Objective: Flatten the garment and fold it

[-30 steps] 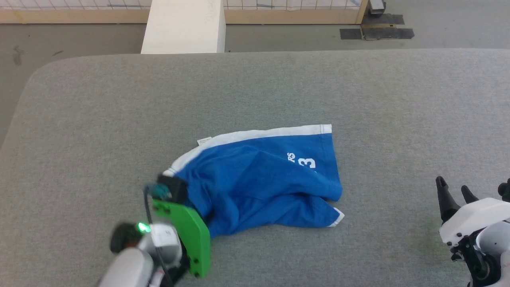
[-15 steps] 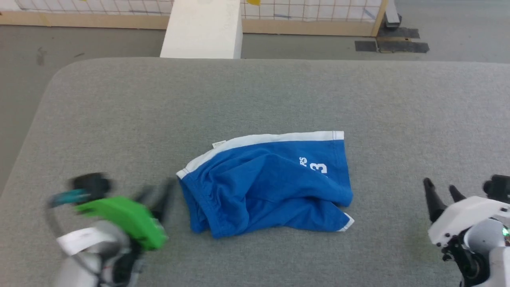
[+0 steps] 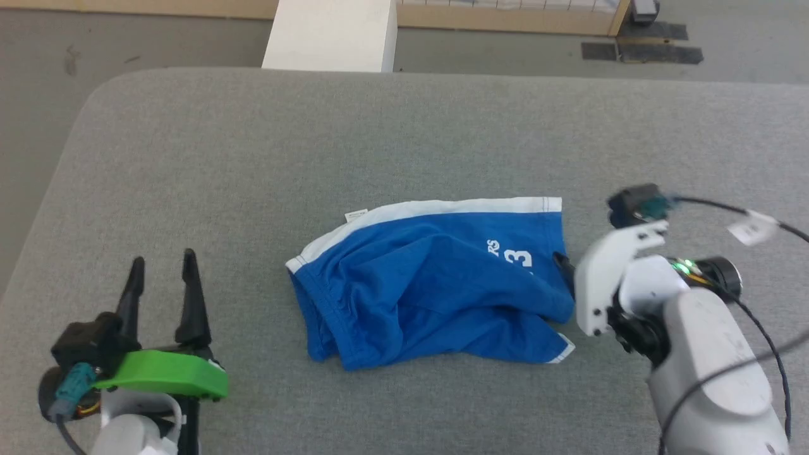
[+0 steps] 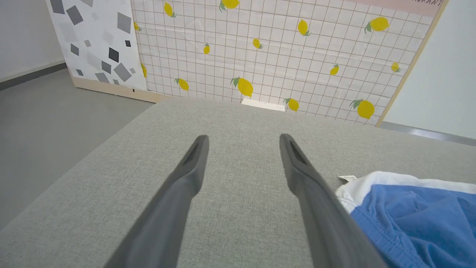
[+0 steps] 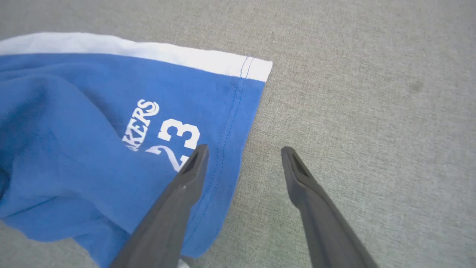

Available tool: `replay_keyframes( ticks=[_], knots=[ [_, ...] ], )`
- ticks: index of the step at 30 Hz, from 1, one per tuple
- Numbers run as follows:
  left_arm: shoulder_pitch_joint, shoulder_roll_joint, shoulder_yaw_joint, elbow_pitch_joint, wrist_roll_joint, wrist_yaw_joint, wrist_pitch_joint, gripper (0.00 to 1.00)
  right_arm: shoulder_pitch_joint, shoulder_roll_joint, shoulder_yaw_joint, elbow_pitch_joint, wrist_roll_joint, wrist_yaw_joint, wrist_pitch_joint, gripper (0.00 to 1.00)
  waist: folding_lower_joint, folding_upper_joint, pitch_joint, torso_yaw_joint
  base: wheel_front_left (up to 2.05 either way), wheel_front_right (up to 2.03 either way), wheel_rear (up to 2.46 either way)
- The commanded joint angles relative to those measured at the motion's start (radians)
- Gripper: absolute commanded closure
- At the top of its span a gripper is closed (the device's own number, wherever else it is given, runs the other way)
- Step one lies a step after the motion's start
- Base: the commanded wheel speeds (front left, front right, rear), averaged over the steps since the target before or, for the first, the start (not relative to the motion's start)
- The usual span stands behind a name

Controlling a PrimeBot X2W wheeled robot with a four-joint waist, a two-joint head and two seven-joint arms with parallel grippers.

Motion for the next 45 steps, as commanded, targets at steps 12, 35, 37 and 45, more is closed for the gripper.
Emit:
replay_keyframes(
  ticks=[12, 35, 37, 45],
  knots=[
    [-0.049, -0.067, 0.056, 0.024, 0.043, -0.068, -0.009, 0.00, -0.124, -0.001, 0.134, 0.189, -0.048, -0.002, 0.110, 0.80, 0.0000, 0.0000, 0.072, 0.020, 0.00, 0.00, 0.00],
    [-0.080, -0.111, 0.061, 0.016, 0.033, -0.103, 0.071, 0.00, 0.077, -0.001, -0.389, -0.112, -0.003, -0.002, -0.104, 0.00, 0.0000, 0.0000, -0.004, -0.061, 0.00, 0.00, 0.00],
    [-0.127, -0.109, 0.018, -0.003, 0.023, -0.116, 0.149, 0.00, 0.107, -0.001, -0.404, -0.144, 0.028, -0.002, -0.137, 0.00, 0.0000, 0.0000, -0.006, -0.067, 0.00, 0.00, 0.00],
    [-0.365, -0.098, -0.234, 0.034, -0.033, -0.148, 0.682, 0.00, 0.174, -0.001, -0.417, -0.248, 0.096, -0.002, -0.155, 0.00, 0.0000, 0.0000, 0.030, -0.120, 0.00, 0.00, 0.00]
  ],
)
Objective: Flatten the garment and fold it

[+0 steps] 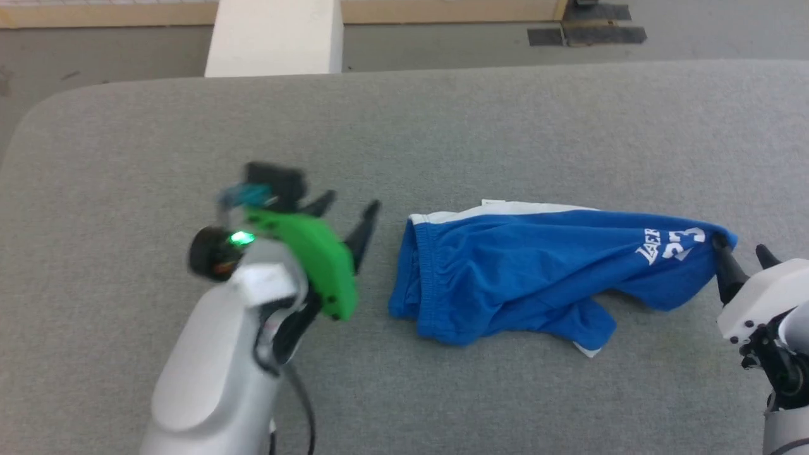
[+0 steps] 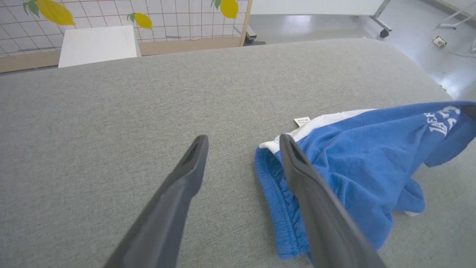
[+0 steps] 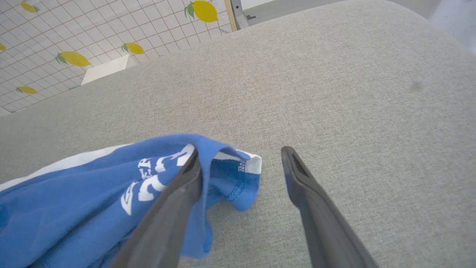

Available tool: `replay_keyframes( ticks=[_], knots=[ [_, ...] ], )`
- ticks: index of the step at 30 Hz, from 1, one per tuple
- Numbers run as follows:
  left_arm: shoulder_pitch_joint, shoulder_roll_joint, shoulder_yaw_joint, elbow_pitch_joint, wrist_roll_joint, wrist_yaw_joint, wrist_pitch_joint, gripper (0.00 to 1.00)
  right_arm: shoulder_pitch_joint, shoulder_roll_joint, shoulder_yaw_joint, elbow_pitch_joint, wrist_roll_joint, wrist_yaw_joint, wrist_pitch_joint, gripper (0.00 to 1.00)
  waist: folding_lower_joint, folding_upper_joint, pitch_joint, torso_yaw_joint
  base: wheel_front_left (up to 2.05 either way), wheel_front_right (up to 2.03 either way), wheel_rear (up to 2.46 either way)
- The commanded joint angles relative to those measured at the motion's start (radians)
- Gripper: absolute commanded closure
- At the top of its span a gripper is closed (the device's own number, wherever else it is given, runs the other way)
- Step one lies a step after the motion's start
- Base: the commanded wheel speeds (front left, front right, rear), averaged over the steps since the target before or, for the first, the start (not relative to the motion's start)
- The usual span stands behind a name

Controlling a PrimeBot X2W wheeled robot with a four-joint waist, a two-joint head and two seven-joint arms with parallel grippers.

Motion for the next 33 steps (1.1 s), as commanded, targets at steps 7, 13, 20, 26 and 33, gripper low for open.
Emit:
replay_keyframes(
  ticks=[7, 13, 20, 26, 33],
  knots=[
    [-0.163, 0.010, -0.131, 0.097, -0.035, -0.011, 0.112, 0.00, 0.052, 0.000, 0.090, -0.017, 0.053, -0.002, 0.067, 0.00, 0.0000, 0.0000, 0.078, -0.091, 0.00, 0.00, 0.00],
    [-0.152, 0.008, -0.169, 0.105, -0.061, -0.011, 0.041, 0.00, 0.086, 0.000, 0.161, -0.002, 0.080, -0.002, 0.098, 0.00, 0.0000, 0.0000, 0.095, -0.102, 0.00, 0.00, 0.00],
    [-0.172, 0.037, -0.196, 0.123, -0.035, -0.010, 0.012, 0.00, 0.107, 0.000, 0.097, -0.047, 0.084, -0.002, 0.076, 0.00, 0.0000, 0.0000, 0.085, -0.075, 0.00, 0.00, 0.00],
    [-0.229, 0.079, -0.223, 0.162, -0.001, 0.006, 0.143, 0.00, 0.097, 0.000, 0.107, -0.065, 0.094, -0.002, 0.080, 0.00, 0.0000, 0.0000, 0.083, -0.099, 0.00, 0.00, 0.00],
    [-0.250, 0.091, -0.250, 0.170, -0.025, 0.002, 0.250, 0.00, 0.108, 0.000, 0.094, -0.071, 0.101, -0.002, 0.068, 0.00, 0.0000, 0.0000, 0.104, -0.115, 0.00, 0.00, 0.00]
  ],
)
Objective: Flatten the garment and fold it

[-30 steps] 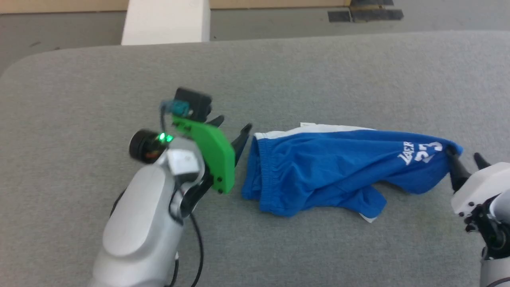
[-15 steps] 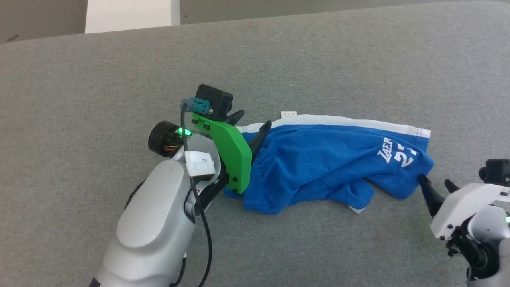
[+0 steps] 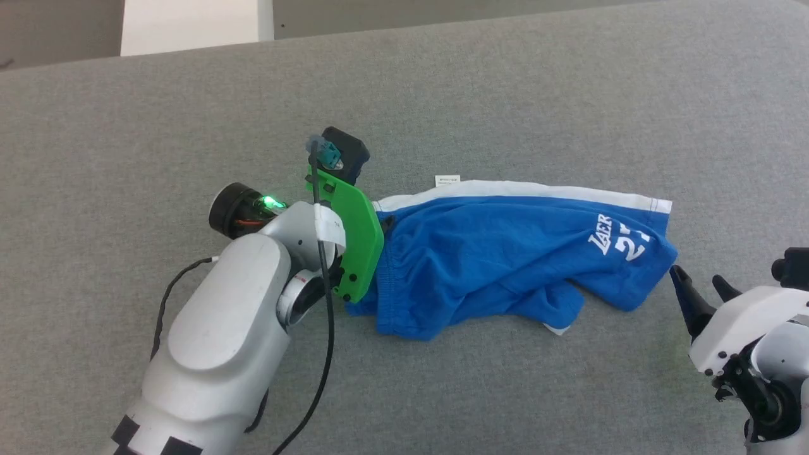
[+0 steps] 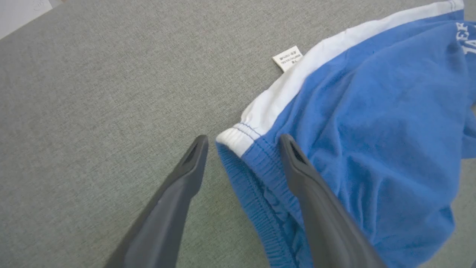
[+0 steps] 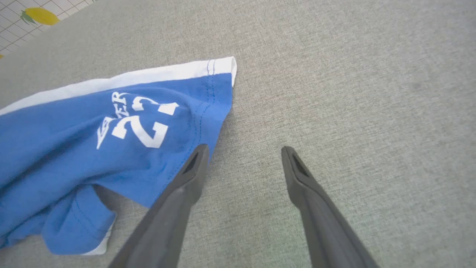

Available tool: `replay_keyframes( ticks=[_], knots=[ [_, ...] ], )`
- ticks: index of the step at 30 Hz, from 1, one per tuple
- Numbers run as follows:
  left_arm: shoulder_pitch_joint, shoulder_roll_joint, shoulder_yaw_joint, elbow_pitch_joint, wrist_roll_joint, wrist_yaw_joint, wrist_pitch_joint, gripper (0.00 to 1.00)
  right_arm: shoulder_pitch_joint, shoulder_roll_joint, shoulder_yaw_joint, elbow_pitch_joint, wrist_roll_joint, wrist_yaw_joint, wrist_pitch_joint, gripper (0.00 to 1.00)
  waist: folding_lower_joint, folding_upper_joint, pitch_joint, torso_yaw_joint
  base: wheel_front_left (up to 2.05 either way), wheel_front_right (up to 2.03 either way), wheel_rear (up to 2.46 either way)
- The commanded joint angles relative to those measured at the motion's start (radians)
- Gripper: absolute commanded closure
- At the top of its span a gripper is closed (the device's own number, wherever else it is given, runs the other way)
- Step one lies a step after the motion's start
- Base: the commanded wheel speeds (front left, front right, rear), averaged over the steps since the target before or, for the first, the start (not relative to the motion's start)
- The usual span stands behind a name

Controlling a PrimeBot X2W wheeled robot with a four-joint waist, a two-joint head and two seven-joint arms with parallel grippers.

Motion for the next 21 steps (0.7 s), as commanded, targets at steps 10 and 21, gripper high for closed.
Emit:
replay_keyframes(
  ticks=[10, 21],
  knots=[
    [-0.037, 0.018, -0.018, 0.063, -0.029, -0.005, -0.007, 0.56, -0.004, 0.000, 0.017, 0.015, 0.021, -0.002, -0.040, 0.00, 0.0000, 0.0000, 0.038, -0.027, 0.00, 0.00, 0.00],
    [-0.024, 0.032, -0.004, 0.039, -0.104, -0.010, -0.162, 1.00, -0.037, 0.000, 0.019, 0.000, -0.016, -0.002, -0.041, 0.00, 0.0000, 0.0000, 0.040, -0.025, 0.00, 0.00, 0.00]
  ],
)
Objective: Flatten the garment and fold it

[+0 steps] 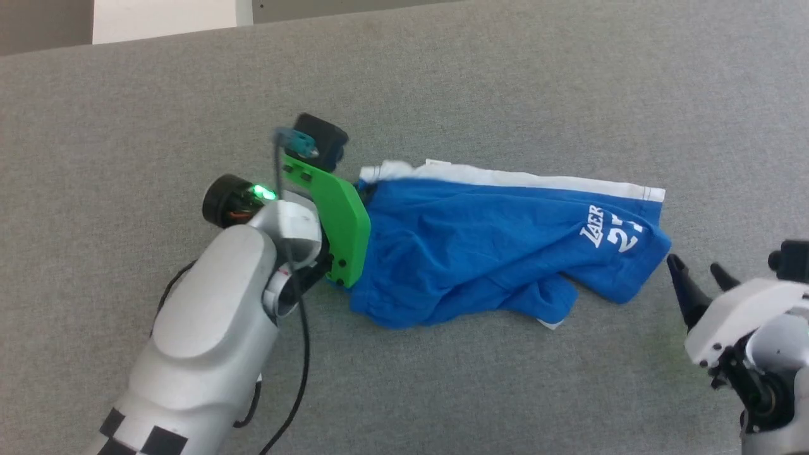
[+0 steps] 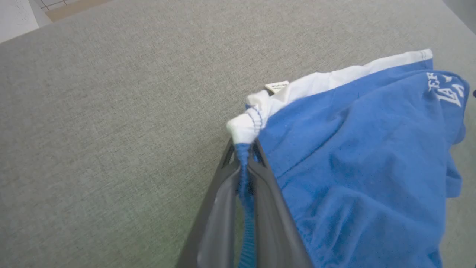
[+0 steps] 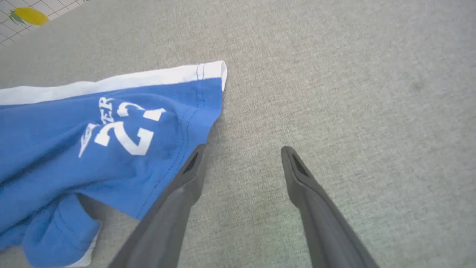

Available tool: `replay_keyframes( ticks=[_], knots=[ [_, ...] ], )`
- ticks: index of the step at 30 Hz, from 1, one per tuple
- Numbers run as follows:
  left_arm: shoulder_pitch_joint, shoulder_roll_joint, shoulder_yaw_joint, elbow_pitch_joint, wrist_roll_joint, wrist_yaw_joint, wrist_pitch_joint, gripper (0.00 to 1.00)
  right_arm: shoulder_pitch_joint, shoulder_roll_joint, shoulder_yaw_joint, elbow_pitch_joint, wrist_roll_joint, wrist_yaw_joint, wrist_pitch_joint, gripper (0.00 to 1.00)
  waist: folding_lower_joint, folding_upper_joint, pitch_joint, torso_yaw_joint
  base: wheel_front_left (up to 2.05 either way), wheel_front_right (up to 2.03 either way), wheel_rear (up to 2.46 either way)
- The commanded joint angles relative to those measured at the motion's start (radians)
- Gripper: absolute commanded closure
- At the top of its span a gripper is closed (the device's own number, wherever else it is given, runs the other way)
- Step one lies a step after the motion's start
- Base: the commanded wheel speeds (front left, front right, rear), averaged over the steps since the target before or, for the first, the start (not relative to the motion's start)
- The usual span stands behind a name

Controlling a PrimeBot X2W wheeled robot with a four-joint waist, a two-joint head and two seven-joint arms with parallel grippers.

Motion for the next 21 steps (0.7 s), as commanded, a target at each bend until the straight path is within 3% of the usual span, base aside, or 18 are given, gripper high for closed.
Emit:
replay_keyframes(
  ticks=[1, 8, 13, 21],
  knots=[
    [0.017, 0.010, 0.018, -0.022, -0.011, 0.001, -0.035, 1.00, -0.041, 0.000, 0.002, -0.020, -0.030, -0.002, 0.012, 0.00, 0.0000, 0.0000, -0.003, 0.000, 0.00, 0.00, 0.00],
    [0.127, 0.017, 0.044, -0.150, -0.039, 0.028, -0.106, 1.00, -0.163, 0.000, 0.049, -0.046, -0.184, -0.002, 0.159, 0.00, 0.0000, 0.0000, 0.012, 0.020, 0.00, 0.00, 0.00],
    [0.154, 0.020, 0.028, -0.232, -0.035, 0.033, -0.105, 1.00, -0.248, -0.001, 0.052, 0.016, -0.289, -0.002, 0.255, 0.00, 0.0000, 0.0000, 0.040, 0.049, 0.00, 0.00, 0.00],
    [0.167, 0.025, 0.000, -0.311, -0.036, 0.029, -0.089, 1.00, -0.337, -0.005, 0.022, 0.114, -0.403, -0.002, 0.321, 0.00, 0.0000, 0.0000, 0.085, 0.077, 0.00, 0.00, 0.00]
  ],
)
